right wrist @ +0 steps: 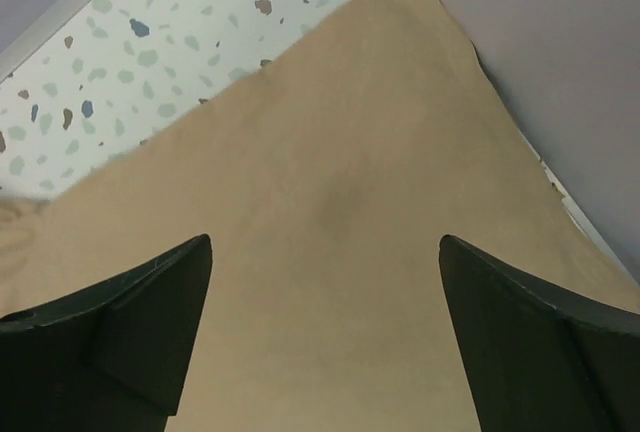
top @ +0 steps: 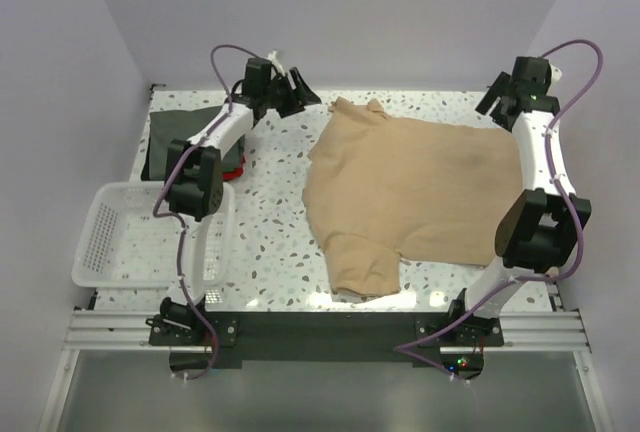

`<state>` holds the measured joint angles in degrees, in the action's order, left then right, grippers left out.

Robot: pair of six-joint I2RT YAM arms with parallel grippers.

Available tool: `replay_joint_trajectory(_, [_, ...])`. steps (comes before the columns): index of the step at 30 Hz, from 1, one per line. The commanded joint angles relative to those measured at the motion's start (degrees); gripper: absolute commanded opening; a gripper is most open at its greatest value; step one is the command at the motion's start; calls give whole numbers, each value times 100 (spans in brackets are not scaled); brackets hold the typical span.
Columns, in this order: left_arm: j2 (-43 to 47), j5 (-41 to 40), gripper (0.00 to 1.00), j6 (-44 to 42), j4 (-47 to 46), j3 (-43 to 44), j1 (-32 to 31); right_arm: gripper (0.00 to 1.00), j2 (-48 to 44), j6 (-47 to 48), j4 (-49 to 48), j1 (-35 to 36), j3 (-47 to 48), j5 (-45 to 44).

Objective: Fold and stack the t-shirts
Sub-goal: Flatten the tshirt out

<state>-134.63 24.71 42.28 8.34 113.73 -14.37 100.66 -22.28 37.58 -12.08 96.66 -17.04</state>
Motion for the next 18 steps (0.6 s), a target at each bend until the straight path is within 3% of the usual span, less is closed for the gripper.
replay_joint_trajectory(1, [1622,26,70,-431,-167,-332,-407,99,-739,137,-261,-23,-523,498])
replay_joint_trajectory(6, [1984,-177,71,-283,-236,-1413,-944,99,-1285,163,-216,-14,-1456,798])
replay_joint_trajectory(11, [1827,-212,72,-88,-289,-1749,-1523,99,-1628,286,-49,-14,-2202,973])
replay_joint_trajectory(18, [1308,-195,72,298,-342,-1994,-1832,99,-1760,163,-5,-14,-2924,1220])
